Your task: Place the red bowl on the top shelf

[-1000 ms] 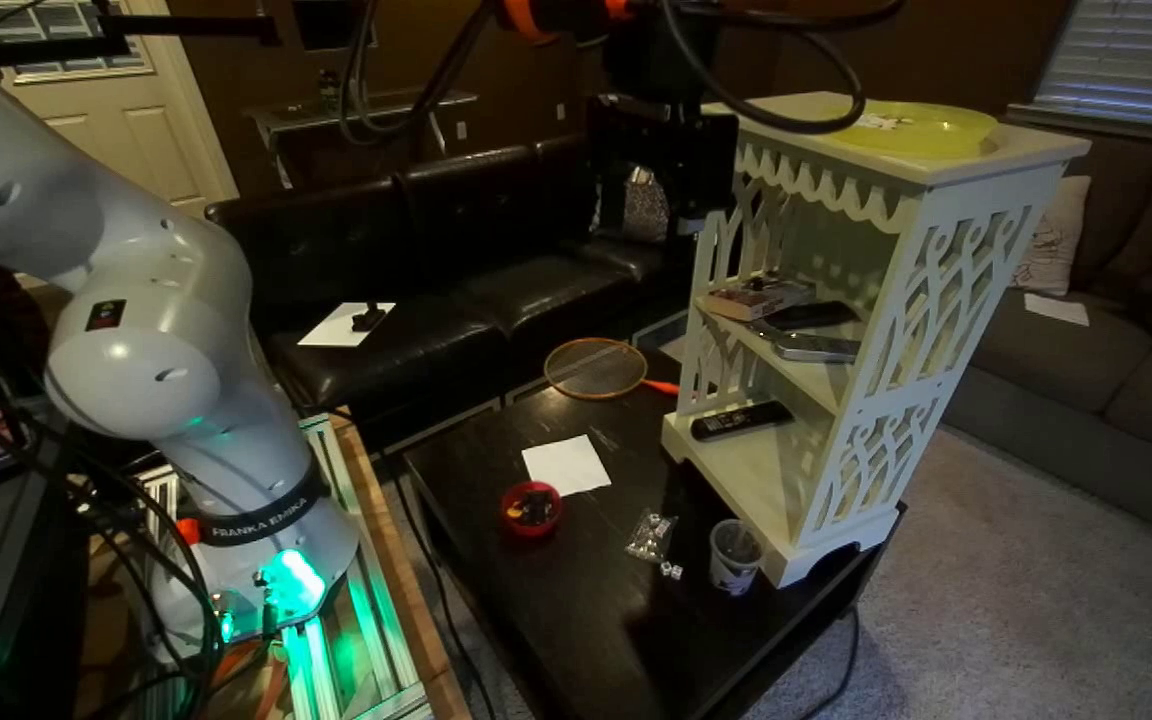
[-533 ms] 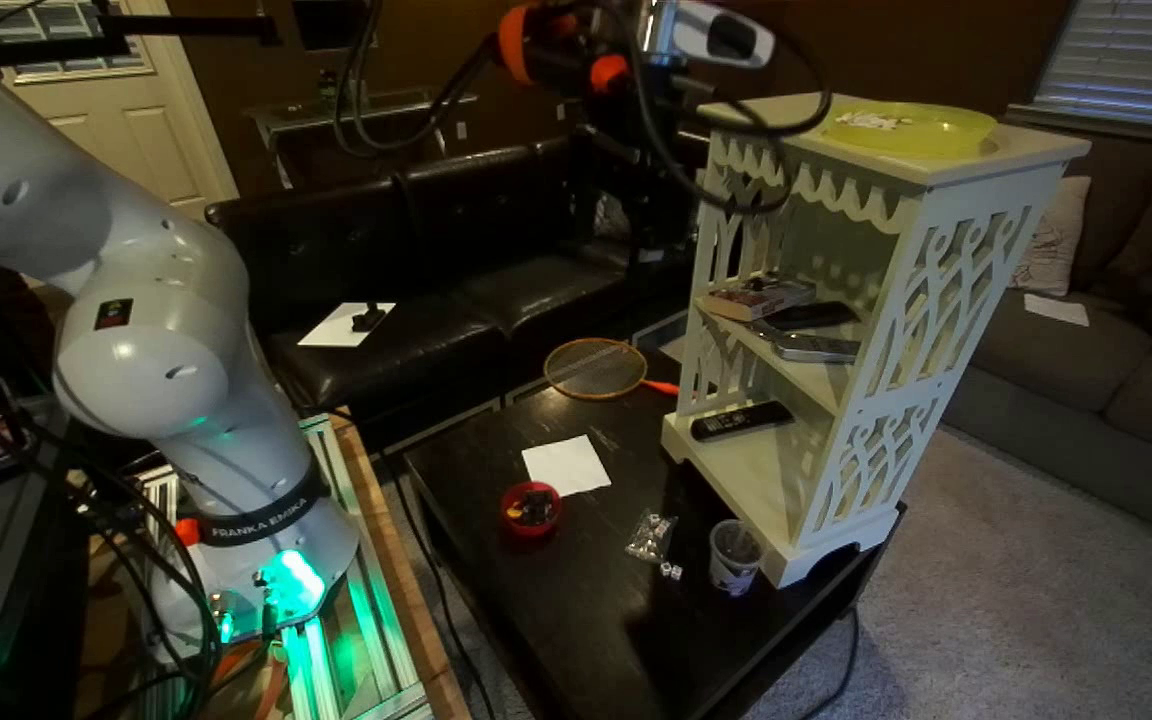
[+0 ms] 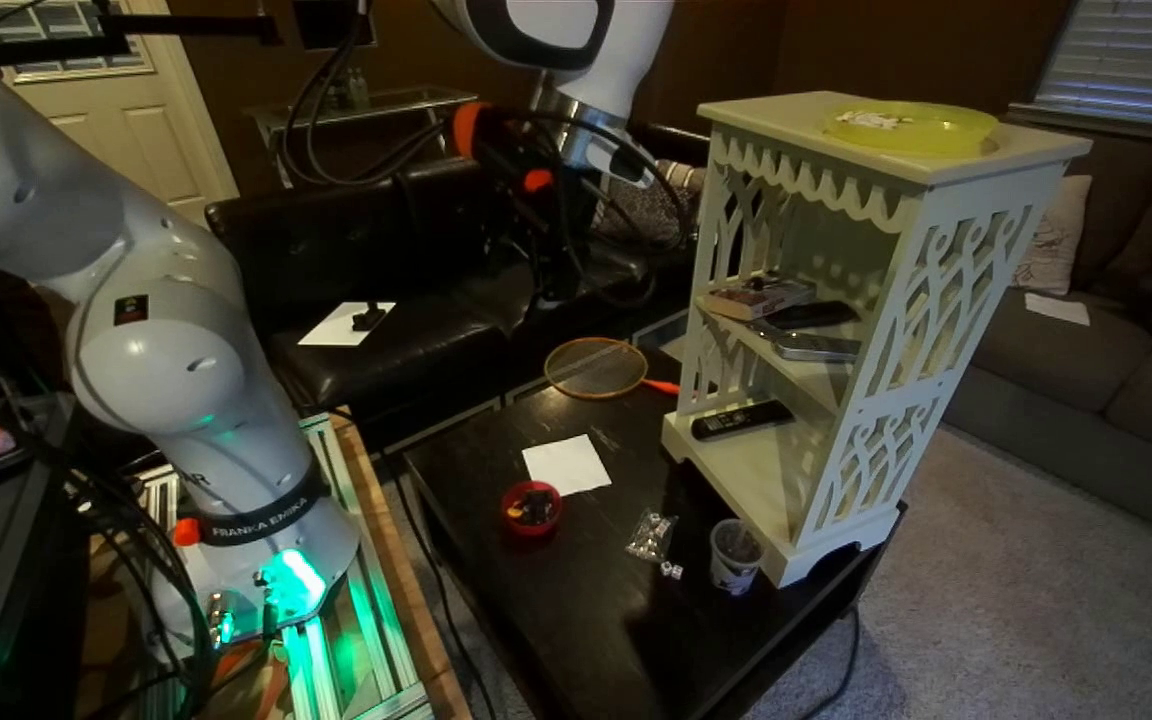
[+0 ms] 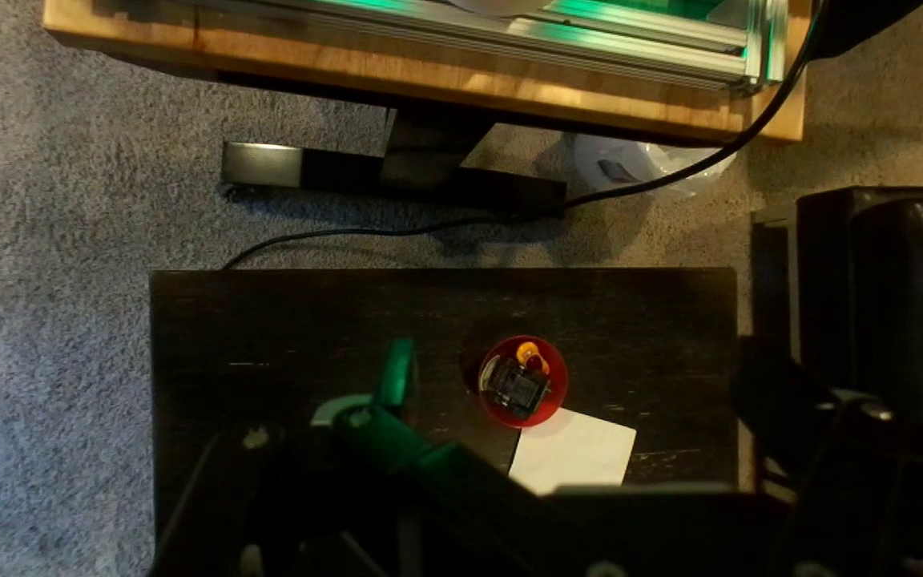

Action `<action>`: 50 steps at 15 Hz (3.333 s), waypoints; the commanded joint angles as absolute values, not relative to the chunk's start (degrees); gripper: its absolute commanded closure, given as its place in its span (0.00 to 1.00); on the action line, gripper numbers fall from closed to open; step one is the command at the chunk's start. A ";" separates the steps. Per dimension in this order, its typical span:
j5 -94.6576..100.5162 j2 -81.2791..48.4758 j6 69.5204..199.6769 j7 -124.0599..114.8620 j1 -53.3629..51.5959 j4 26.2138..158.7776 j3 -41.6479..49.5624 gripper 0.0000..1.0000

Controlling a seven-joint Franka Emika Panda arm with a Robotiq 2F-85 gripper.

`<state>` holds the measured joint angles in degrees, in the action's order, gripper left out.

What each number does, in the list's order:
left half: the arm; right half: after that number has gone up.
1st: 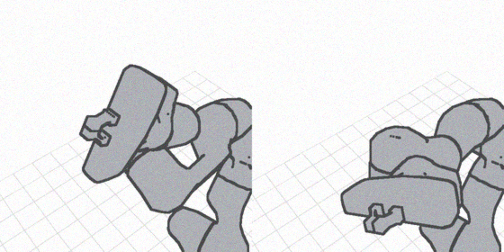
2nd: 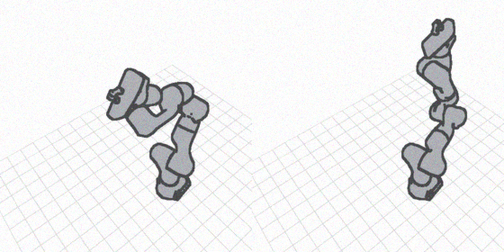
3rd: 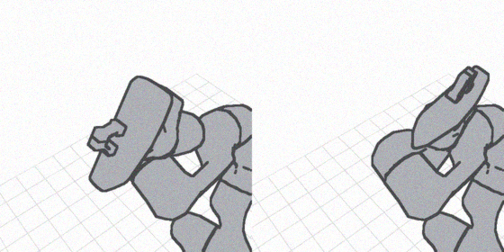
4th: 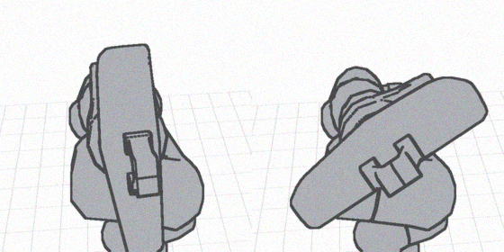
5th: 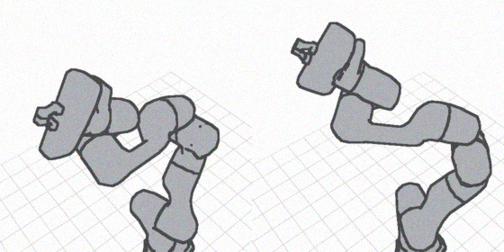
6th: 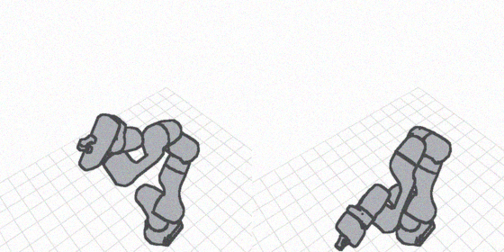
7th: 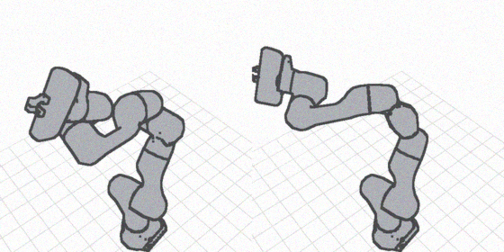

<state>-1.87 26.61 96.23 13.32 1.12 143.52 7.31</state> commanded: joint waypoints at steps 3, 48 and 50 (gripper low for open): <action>-3.00 25.06 98.17 13.57 1.95 142.84 7.73 0.00; -12.53 -60.13 180.89 15.30 7.01 129.36 -12.98 0.00; -10.43 -62.31 185.00 11.34 5.54 128.51 -11.10 0.00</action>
